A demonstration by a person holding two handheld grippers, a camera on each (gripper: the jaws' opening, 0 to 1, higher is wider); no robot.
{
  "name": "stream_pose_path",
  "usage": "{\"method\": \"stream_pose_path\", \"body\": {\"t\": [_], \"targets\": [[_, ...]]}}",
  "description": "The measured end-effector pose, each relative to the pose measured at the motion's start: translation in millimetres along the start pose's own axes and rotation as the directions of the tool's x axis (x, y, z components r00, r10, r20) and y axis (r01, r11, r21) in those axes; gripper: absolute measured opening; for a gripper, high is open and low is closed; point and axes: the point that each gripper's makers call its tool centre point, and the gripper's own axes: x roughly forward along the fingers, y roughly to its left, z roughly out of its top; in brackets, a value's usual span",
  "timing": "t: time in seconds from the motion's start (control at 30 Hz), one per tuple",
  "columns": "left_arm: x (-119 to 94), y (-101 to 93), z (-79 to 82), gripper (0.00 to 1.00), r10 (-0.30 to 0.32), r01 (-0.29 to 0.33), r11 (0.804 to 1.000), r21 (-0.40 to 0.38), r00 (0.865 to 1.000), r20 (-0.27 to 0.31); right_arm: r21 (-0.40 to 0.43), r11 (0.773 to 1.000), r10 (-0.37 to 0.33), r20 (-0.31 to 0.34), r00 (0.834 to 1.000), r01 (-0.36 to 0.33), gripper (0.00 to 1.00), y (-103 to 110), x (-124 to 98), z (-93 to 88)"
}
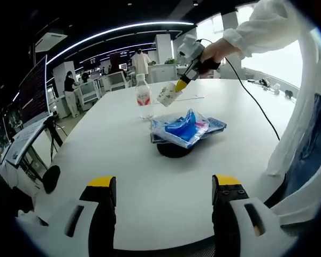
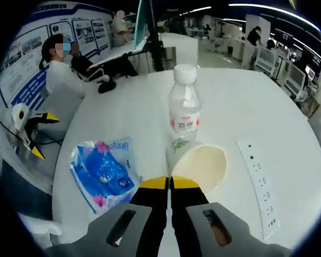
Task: Arrange the tabletop items into an orderly group along one side of the table until the central work area is clear of visible clutter.
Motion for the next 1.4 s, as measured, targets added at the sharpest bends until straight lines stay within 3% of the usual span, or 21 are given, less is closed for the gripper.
{"method": "stream_pose_path", "body": {"t": [0.07,0.2,0.4,0.63,0.87,1.03,1.17,1.27,1.4], "targets": [[0,-0.5,-0.2,0.74,-0.001,0.001,1.0,0.007,1.0,-0.002,-0.075,0.997,-0.013,-0.036,0.999,0.01,0.0,-2,1,-3.1],[1,-1.3,-1.0,0.74,-0.002,0.002,1.0,0.009,1.0,-0.006,-0.112,0.994,0.003,-0.041,0.999,-0.007,0.0,2,6,-1.2],[1,-0.2,-3.4,0.74,0.003,-0.003,1.0,0.009,1.0,-0.015,-0.226,0.974,-0.019,-0.12,0.993,-0.009,0.0,-7,9,-5.3],[1,-1.2,-4.5,0.73,-0.001,0.001,1.0,0.015,1.0,-0.022,-0.382,0.924,-0.038,-0.167,0.985,-0.029,0.0,-18,9,5.4],[1,0.0,-5.5,0.72,0.003,-0.003,1.0,0.01,1.0,-0.025,-0.462,0.883,-0.039,-0.245,0.969,-0.081,0.0,-20,13,-3.1],[1,0.0,-6.8,0.72,0.004,-0.003,1.0,0.016,0.999,-0.033,-0.482,0.87,-0.036,-0.27,0.962,-0.103,0.0,-22,15,-4.5],[1,-0.6,-7.1,0.71,0.001,0.0,1.0,0.022,0.999,-0.036,-0.561,0.815,-0.043,-0.31,0.95,-0.146,0.0,-24,18,-5.2],[1,1.0,-7.8,0.72,0.008,-0.007,1.0,0.027,0.999,-0.04,-0.571,0.806,-0.045,-0.324,0.945,-0.157,0.0,-23,22,-5.8],[1,2.7,-9.3,0.72,0.015,-0.013,0.999,0.037,0.999,-0.046,-0.612,0.768,-0.04,-0.34,0.939,-0.189,0.0,-21,27,-4.4]]}}
